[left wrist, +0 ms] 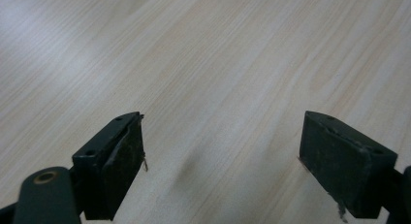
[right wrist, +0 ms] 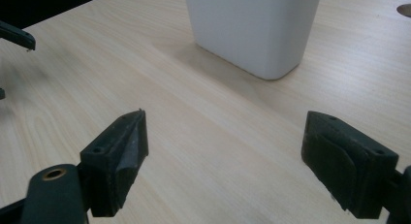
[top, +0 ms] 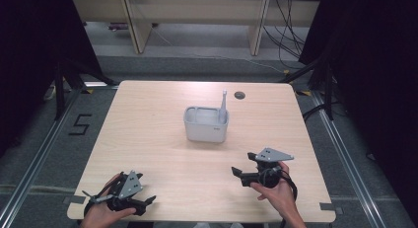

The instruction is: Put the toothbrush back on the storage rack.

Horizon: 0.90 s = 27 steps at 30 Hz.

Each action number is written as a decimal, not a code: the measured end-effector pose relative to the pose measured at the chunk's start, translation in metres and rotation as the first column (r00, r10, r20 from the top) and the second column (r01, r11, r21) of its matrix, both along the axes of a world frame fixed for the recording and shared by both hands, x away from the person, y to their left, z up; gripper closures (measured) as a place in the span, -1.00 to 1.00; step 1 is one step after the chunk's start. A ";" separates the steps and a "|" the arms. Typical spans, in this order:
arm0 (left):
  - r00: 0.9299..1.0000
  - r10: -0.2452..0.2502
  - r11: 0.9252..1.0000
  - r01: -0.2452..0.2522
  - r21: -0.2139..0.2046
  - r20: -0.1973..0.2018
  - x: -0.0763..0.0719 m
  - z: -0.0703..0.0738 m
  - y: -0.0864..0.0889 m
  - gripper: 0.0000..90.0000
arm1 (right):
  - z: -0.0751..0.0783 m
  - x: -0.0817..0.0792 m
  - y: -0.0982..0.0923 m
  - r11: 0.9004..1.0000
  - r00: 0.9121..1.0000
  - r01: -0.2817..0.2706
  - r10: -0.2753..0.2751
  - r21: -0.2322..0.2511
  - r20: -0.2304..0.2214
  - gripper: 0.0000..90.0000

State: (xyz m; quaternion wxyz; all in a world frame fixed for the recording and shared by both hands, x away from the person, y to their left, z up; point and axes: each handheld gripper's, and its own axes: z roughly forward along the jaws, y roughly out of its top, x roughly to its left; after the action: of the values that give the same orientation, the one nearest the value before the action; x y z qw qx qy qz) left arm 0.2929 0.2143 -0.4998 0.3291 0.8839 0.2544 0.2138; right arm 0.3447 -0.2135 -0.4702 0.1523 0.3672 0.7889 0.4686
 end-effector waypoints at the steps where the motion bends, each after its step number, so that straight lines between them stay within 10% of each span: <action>1: 1.000 -0.005 1.000 0.005 0.013 0.000 0.000 0.001 0.001 -0.65 | -0.001 -0.002 0.001 1.000 1.000 0.003 -0.002 0.012 -0.017 -0.61; 27: 1.000 -0.004 1.000 0.004 0.017 0.001 0.000 0.001 0.001 -0.65 | -0.013 -0.028 -0.012 1.000 0.996 -0.007 0.005 -0.019 -0.090 -0.63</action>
State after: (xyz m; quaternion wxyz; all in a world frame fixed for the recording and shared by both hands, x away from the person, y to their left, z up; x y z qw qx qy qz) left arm 0.2931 0.2148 -0.4989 0.3223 0.8871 0.2504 0.2157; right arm 0.3169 -0.2256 -0.4836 0.1188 0.3840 0.8006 0.4444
